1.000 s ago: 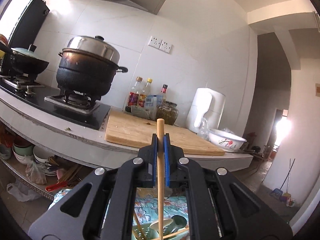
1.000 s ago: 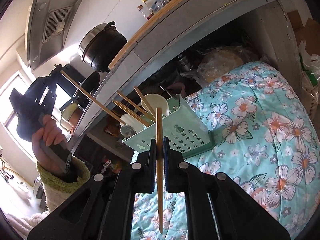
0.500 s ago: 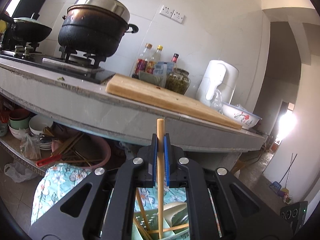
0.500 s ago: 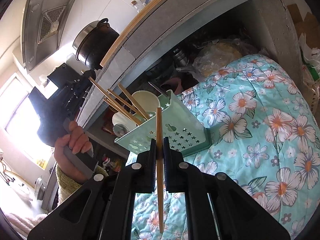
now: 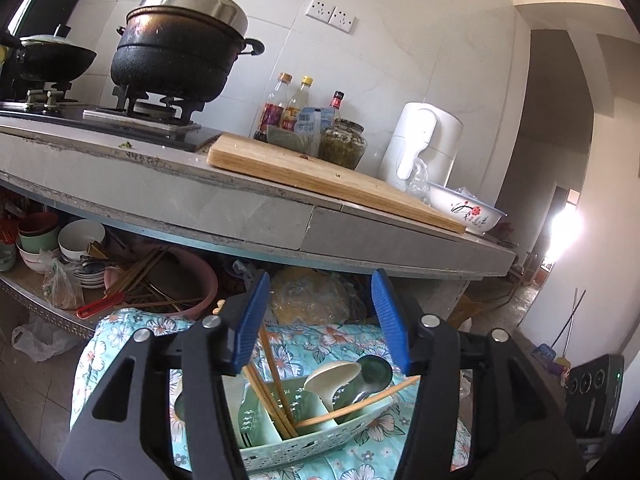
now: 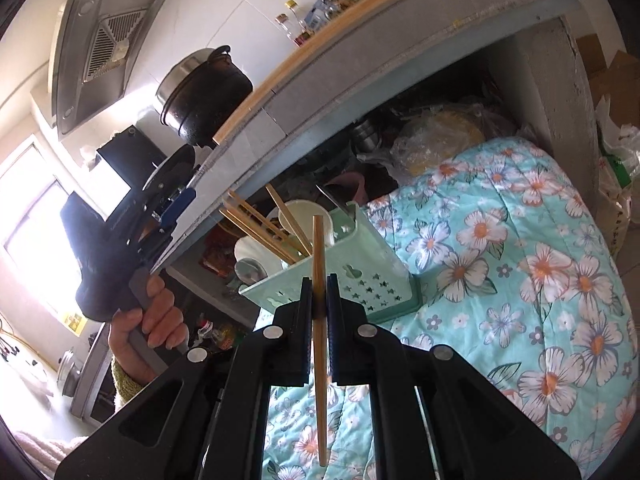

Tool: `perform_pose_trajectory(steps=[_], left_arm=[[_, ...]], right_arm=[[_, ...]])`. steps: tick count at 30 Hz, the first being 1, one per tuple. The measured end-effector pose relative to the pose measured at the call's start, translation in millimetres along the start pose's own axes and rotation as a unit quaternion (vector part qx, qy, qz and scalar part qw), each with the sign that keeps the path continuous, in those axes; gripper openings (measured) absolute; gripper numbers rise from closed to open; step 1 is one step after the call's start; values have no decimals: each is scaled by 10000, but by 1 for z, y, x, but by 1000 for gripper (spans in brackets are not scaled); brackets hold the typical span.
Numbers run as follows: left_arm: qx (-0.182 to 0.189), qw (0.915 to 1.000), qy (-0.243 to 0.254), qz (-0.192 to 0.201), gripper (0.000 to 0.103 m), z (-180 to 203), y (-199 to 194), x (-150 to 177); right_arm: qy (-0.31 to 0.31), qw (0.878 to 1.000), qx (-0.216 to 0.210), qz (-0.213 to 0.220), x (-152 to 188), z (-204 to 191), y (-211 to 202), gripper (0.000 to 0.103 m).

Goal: Organize utensils
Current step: 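Drop the chopstick into the green holder and open the right gripper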

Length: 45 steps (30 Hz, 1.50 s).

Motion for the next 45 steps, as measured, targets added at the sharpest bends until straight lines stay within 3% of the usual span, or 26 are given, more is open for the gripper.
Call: perform_pose_trajectory(steps=[9, 14, 20, 33, 42, 45], left_arm=[[-402, 9989, 237, 109, 70, -9, -56, 19], [-612, 9980, 55, -139, 72, -30, -79, 50], [-727, 9958, -128, -551, 73, -52, -93, 91], [-713, 9948, -90, -718, 74, -70, -103, 123], [-684, 9942, -170, -814, 75, -72, -98, 130], [-700, 9937, -194, -852, 76, -70, -99, 131]], right_arm=[[-682, 9932, -149, 933, -65, -55, -33, 7], [-1155, 9803, -289, 1576, -106, -98, -41, 7], [-1540, 9706, -109, 1845, -132, -130, -19, 7], [-2327, 9594, 370, 1552, -112, -141, 59, 7], [-2881, 9497, 759, 967, -72, -129, 93, 7], [-2888, 9494, 911, 832, -65, -123, 93, 22]])
Point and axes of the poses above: each gripper's, at about its wrist camera, not at the fingertips, and y roughly the way its jaws point, z to its right, x to its underside, the point moved 6 cm from there along y, roughly the way its jaws point, and after that the axes turned 8 degrees about x, right-handed, at the moved point
